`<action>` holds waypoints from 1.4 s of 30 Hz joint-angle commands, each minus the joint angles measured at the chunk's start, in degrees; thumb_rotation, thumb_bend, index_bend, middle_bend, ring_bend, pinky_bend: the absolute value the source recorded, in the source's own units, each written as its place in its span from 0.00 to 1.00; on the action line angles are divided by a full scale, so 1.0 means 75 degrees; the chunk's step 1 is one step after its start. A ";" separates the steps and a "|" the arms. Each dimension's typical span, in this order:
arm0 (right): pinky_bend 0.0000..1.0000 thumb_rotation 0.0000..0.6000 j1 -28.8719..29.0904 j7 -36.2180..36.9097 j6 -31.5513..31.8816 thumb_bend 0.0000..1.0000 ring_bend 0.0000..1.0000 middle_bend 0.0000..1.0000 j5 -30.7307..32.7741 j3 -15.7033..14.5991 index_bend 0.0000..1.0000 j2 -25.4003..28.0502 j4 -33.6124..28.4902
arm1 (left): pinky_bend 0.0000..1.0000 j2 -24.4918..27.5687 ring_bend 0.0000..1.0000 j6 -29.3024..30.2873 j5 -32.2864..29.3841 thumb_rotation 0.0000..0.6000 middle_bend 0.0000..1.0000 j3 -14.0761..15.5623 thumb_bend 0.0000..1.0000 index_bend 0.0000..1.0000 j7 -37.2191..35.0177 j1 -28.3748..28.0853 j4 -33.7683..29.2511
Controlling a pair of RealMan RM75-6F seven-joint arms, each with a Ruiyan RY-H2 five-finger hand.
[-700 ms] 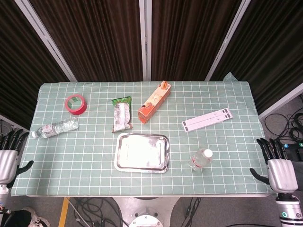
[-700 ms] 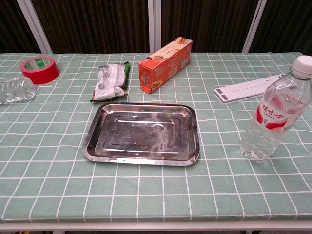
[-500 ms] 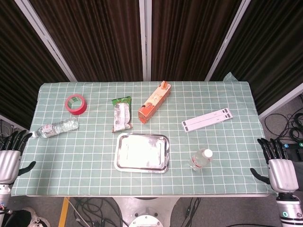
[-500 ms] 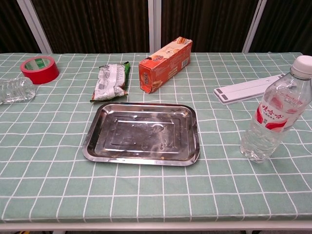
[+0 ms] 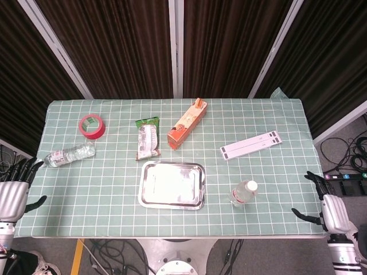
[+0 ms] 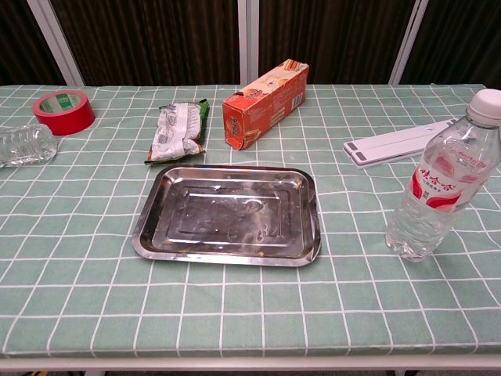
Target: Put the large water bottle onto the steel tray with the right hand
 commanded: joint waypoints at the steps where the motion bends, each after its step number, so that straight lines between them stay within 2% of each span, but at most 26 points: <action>1: 0.13 1.00 0.0321 0.4385 -0.0294 0.00 0.09 0.16 -0.0822 -0.0278 0.07 0.0206 -0.0137 | 0.16 -0.0068 0.10 -0.0047 0.0028 1.00 0.19 0.0031 0.19 0.18 0.0013 -0.0032 0.0063; 4: 0.13 1.00 0.0656 0.5156 -0.0703 0.00 0.07 0.15 -0.0772 -0.0202 0.04 -0.0087 0.0496 | 0.16 -0.0099 0.10 -0.0059 0.0068 1.00 0.19 0.0012 0.19 0.18 0.0048 -0.0081 0.0101; 10: 0.13 1.00 0.1119 0.4990 -0.1280 0.00 0.07 0.14 -0.0793 -0.0220 0.02 -0.1027 0.1478 | 0.16 -0.0126 0.10 -0.0059 0.0003 1.00 0.19 -0.0031 0.19 0.18 0.0040 -0.0101 0.0206; 19: 0.13 1.00 0.1623 0.5245 -0.1757 0.00 0.06 0.14 -0.0966 -0.0391 0.02 -0.1923 0.2395 | 0.16 -0.0228 0.10 -0.0034 0.0063 1.00 0.19 0.0002 0.19 0.18 0.0040 -0.0113 0.0388; 26: 0.13 1.00 0.1799 0.5138 -0.1633 0.00 0.06 0.14 -0.1038 -0.0403 0.02 -0.2213 0.2524 | 0.16 -0.0205 0.10 0.0052 0.0101 1.00 0.19 -0.0023 0.19 0.18 0.0015 -0.0112 0.0447; 37: 0.13 1.00 0.2229 0.4918 -0.1921 0.00 0.07 0.17 -0.1059 -0.0456 0.02 -0.2573 0.2389 | 0.16 -0.0239 0.10 0.0103 0.0183 1.00 0.19 -0.0002 0.19 0.18 -0.0007 -0.0123 0.0523; 40: 0.16 1.00 0.2316 0.4842 -0.2033 0.00 0.08 0.22 -0.0994 -0.0467 0.07 -0.2623 0.2312 | 0.16 -0.0234 0.10 0.0130 0.0236 1.00 0.19 -0.0005 0.19 0.18 -0.0035 -0.0139 0.0530; 42: 0.20 1.00 0.2325 0.4763 -0.2077 0.01 0.12 0.26 -0.0865 -0.0423 0.16 -0.2665 0.2263 | 0.16 -0.0236 0.10 0.0138 0.0254 1.00 0.19 -0.0004 0.19 0.18 -0.0059 -0.0145 0.0536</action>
